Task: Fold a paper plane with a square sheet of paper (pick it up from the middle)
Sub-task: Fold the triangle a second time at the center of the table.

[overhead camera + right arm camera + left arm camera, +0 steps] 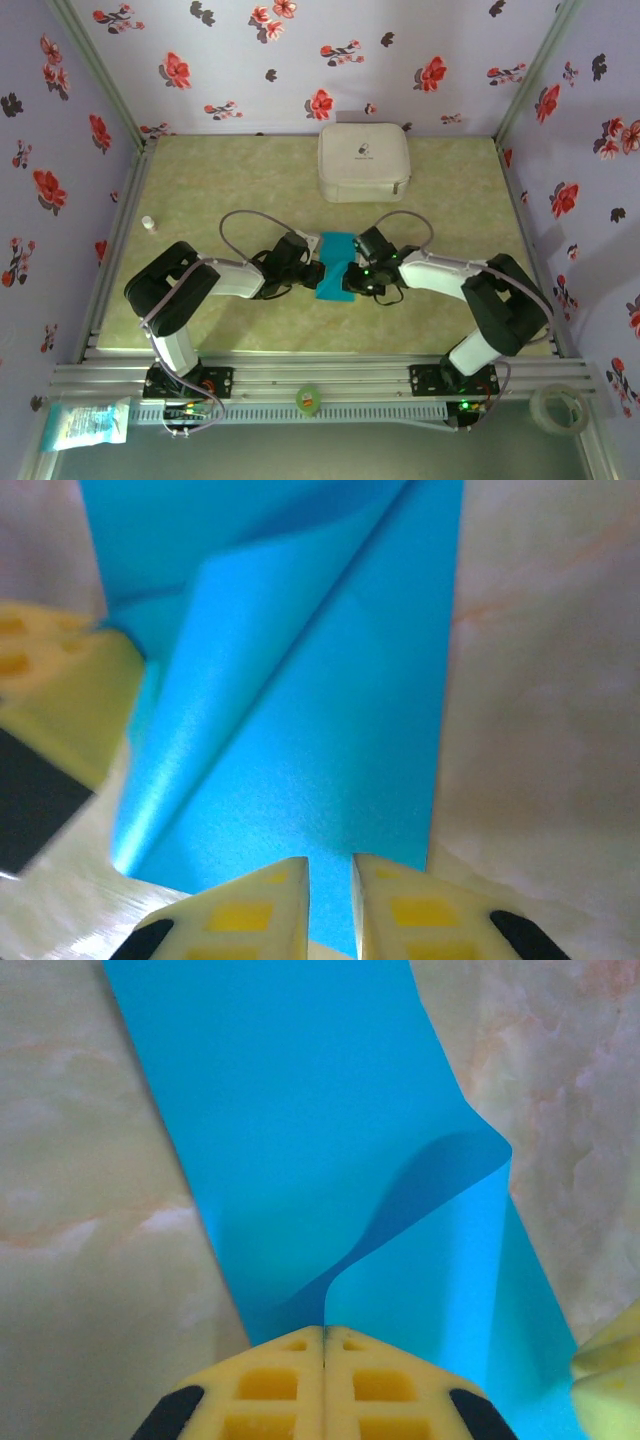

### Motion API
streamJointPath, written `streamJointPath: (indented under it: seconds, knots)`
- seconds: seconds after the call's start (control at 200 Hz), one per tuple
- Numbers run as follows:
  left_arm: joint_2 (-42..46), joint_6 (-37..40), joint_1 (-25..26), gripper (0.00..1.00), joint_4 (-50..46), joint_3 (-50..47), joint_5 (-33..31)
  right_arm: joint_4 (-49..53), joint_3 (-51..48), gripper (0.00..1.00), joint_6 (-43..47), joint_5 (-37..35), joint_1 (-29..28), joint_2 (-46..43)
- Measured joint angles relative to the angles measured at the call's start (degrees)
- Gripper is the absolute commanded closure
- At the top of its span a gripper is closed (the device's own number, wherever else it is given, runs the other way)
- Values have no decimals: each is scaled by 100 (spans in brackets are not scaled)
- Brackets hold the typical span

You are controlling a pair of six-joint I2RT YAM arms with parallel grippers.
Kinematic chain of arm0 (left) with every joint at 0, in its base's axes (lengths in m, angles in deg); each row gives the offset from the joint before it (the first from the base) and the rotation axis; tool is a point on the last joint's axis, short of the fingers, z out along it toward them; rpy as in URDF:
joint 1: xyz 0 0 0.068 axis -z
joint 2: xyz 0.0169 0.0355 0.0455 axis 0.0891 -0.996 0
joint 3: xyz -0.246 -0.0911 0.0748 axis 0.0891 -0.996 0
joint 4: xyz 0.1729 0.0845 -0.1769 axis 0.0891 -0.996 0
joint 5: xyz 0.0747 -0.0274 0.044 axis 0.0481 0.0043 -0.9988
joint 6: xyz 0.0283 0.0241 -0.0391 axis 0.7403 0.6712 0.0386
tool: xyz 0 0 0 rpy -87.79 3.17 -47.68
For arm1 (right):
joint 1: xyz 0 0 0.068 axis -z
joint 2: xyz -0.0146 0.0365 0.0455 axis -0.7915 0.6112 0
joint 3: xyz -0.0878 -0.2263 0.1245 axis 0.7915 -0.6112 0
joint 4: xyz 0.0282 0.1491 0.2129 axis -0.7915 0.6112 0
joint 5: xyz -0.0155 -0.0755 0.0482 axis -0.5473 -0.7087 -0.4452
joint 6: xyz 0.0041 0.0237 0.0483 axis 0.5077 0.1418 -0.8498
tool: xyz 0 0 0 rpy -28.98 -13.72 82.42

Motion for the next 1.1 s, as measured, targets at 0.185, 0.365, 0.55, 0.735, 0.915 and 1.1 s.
streamJointPath:
  seconds: [0.185, 0.365, 0.55, 0.735, 0.915, 1.1]
  knots:
    - [0, -83, 0, 100, 9, 0, 20, -1095, -350, 96, -944, 24, 79, -323]
    - [0, -144, -4, 100, 13, 0, 37, -1952, -378, 99, -1650, 70, 79, -55]
    - [0, -149, -4, 100, 13, 0, 39, -2404, -378, 100, -2033, 87, 79, 240]
    - [-11, -149, -4, 100, 28, 0, 42, -2555, -376, 100, -2155, 101, 79, 389]
    - [-37, -146, -4, 100, 74, 0, 85, -2651, -372, 100, -2205, 219, 79, 691]
    - [-44, -146, -15, 100, 81, 0, 105, -2649, -372, 100, -2221, 212, 79, 726]
